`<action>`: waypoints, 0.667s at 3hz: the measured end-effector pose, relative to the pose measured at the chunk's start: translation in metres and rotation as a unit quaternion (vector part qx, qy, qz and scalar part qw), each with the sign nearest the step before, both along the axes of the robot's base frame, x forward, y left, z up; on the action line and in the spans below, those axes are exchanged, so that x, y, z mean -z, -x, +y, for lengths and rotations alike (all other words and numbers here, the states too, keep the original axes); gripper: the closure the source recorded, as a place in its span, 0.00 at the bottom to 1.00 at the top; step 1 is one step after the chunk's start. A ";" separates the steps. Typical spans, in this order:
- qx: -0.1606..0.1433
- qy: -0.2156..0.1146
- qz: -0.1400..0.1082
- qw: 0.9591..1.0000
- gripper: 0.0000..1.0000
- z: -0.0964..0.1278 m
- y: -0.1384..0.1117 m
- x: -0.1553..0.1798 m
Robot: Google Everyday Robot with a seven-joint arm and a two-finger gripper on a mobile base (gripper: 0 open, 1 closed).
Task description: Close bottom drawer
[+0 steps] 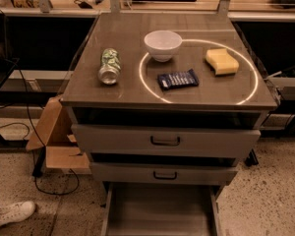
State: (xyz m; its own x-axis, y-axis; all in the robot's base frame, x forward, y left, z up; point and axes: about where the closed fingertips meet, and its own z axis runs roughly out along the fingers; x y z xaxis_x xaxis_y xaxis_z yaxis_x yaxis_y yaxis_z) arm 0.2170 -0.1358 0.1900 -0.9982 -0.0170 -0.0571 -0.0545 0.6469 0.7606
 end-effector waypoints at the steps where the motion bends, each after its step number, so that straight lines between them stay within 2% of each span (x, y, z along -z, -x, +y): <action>1: 0.032 -0.005 -0.028 0.999 1.00 0.006 -0.017 -0.008; 2: 0.037 -0.004 -0.027 0.999 1.00 0.008 -0.019 -0.005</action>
Offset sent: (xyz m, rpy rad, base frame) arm 0.0154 0.0058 0.0073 0.0082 -0.0504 -0.0579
